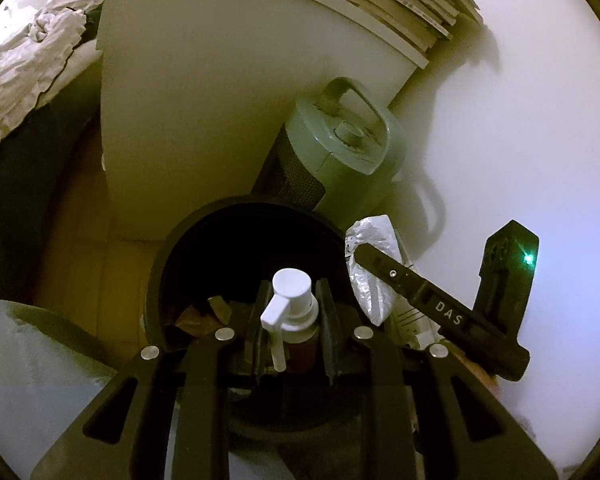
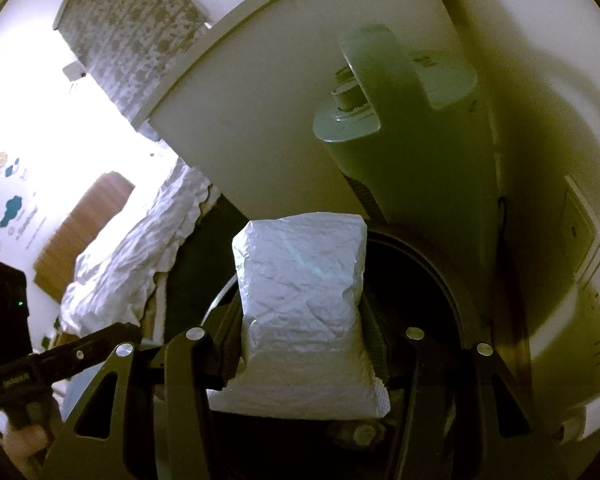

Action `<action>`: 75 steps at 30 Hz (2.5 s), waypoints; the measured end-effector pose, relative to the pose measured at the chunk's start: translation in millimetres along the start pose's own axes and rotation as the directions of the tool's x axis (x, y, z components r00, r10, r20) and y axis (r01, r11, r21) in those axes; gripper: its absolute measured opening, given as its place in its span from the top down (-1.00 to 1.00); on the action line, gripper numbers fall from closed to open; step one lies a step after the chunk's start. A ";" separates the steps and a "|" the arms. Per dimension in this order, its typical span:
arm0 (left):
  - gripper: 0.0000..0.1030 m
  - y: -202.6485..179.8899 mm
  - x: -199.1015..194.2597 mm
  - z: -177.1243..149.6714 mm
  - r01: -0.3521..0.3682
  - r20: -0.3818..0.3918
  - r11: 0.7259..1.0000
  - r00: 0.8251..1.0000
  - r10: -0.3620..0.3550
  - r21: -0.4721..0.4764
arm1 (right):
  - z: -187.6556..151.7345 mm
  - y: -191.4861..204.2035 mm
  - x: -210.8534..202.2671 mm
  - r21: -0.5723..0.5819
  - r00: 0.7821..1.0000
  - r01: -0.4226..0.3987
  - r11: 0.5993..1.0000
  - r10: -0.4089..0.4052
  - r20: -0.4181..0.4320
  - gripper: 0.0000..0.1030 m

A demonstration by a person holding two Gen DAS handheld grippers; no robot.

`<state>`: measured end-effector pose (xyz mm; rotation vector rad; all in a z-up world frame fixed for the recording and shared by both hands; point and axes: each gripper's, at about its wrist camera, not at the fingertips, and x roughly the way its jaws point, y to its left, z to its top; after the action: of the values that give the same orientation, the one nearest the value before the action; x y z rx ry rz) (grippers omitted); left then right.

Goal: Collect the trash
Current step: 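Open left tool over the bin while right tool releases the white bag, then grasp the dark probiotics tube with left tool while right tool grasps the red milk carton, then carry the probiotics tube and red carton over the black trash bin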

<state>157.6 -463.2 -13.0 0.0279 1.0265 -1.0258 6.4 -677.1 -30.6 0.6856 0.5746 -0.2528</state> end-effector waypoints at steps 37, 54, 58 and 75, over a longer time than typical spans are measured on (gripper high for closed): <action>-0.30 111.2 -300.6 -270.3 -0.447 0.027 0.840 0.879 0.477 -0.308 | -117.2 181.0 -52.4 -0.420 0.905 -0.416 0.806 0.321 -0.280 -0.53; 0.65 156.7 -295.6 -297.4 -0.531 0.029 0.807 0.831 0.556 -0.257 | -272.8 338.8 -52.6 -0.652 0.783 -0.557 0.515 0.065 -0.618 -0.07; 0.66 153.9 -316.5 -293.1 -0.441 0.115 0.841 0.862 0.494 -0.313 | -261.1 331.6 -58.7 -0.623 0.788 -0.567 0.540 0.135 -0.600 -0.05; 0.65 22.7 -228.0 -97.2 -0.162 0.308 0.987 0.940 0.148 0.019 | -29.4 126.8 -80.7 -0.269 0.983 -0.179 0.946 0.182 -0.014 -0.05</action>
<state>79.5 -248.6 85.9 -0.0136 0.7074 -0.8759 -20.8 -559.6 63.7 0.4682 0.5199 -0.0055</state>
